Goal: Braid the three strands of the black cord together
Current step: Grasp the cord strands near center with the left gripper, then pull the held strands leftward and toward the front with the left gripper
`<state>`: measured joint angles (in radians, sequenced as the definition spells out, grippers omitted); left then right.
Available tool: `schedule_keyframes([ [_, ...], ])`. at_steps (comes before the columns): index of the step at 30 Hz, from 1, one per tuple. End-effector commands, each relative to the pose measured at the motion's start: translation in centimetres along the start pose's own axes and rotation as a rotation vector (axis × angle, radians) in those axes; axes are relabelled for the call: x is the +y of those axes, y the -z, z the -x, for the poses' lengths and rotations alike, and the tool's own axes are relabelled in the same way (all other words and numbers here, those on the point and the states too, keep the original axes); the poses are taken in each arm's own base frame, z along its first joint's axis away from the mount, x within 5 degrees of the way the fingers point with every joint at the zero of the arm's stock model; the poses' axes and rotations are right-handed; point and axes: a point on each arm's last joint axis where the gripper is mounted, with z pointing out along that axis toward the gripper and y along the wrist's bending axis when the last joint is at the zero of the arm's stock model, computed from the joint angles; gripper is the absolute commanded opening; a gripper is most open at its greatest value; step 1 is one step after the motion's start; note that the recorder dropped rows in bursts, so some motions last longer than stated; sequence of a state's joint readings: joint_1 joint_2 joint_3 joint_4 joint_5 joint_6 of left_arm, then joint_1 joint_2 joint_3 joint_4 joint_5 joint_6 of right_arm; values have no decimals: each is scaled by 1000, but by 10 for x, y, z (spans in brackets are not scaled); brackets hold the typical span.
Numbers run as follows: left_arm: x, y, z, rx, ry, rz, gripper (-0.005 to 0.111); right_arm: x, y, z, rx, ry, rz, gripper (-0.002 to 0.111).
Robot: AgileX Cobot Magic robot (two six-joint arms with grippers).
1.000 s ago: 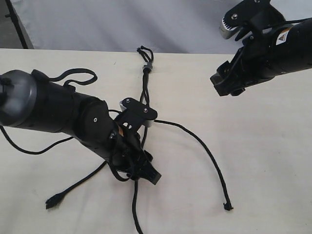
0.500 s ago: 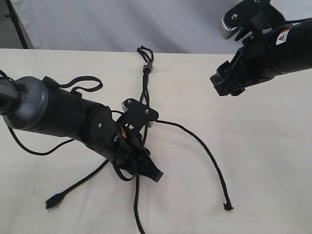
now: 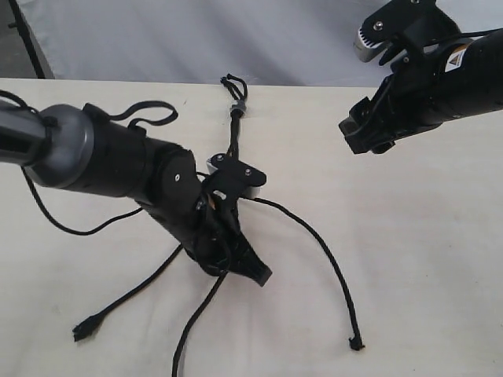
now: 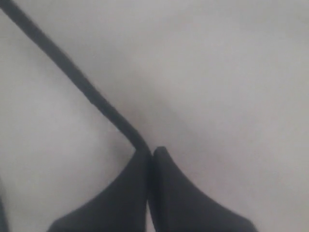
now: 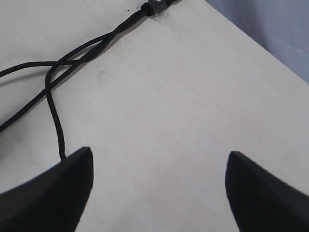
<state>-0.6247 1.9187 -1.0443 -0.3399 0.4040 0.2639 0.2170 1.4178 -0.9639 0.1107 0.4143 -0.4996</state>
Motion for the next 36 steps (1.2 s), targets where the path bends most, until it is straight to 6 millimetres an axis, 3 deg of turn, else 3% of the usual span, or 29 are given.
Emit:
schedule_keyframes([
  [1,2,17,19,82,-27,-29,0,-2,2,1,-13,-1,-13,71],
  [5,17,31,34,100,-52,-1,0,-2,2,0,-10,-1,-12,71],
  [10,54,44,39,130,-121,125,0,-2,2,0,-14,-1,-14,71],
  [19,107,41,30,7,-139,271,0,-2,2,1,-18,-1,-17,71],
  [30,106,23,-4,82,-90,234,0,-2,2,1,-18,-1,-17,71],
  [36,89,15,-17,138,8,150,0,-2,2,1,-18,-3,-16,71],
])
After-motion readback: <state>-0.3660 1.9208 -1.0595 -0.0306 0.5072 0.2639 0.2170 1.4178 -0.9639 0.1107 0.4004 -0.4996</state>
